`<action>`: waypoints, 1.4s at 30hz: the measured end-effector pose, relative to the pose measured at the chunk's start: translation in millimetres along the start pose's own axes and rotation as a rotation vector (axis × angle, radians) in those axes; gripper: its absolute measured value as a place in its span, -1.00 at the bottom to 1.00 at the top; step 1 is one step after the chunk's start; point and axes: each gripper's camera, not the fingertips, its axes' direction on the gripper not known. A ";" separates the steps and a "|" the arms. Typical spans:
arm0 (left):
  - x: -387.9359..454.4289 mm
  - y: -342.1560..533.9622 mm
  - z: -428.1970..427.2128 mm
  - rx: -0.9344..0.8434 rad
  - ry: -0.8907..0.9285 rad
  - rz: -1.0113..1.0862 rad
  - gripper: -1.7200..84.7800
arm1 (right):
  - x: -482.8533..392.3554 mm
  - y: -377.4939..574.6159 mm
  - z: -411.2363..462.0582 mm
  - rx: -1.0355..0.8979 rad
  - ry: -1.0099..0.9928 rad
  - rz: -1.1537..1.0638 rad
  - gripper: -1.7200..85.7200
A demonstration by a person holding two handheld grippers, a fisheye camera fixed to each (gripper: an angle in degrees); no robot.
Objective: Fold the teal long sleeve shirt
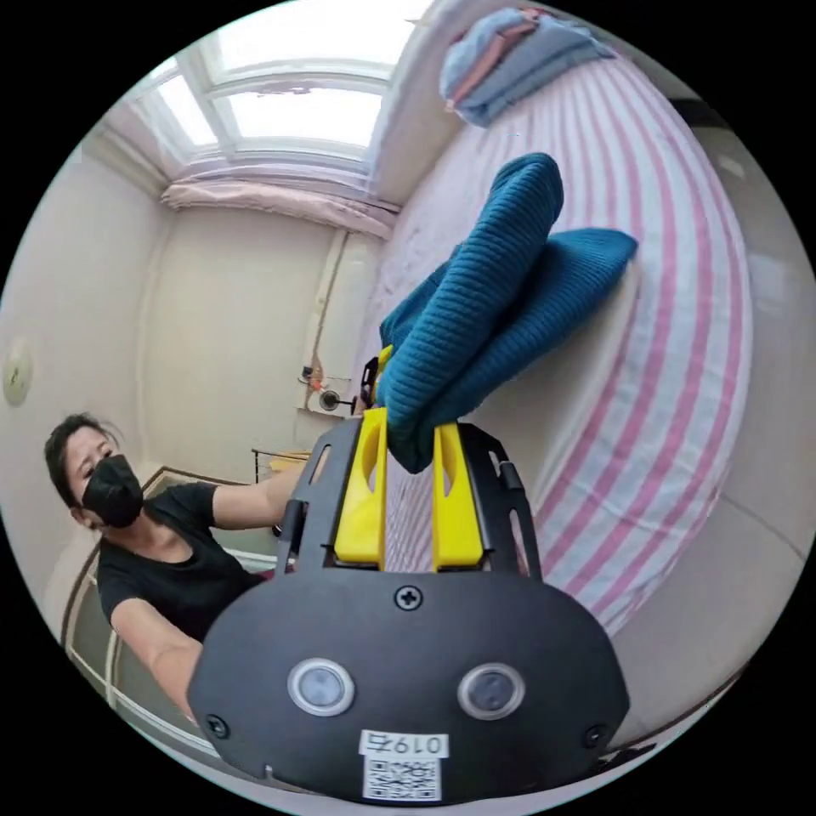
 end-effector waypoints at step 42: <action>-89.6 -43.3 82.9 -0.120 -0.452 0.034 -0.92 | 205.8 65.7 168.8 0.140 0.151 0.352 -0.77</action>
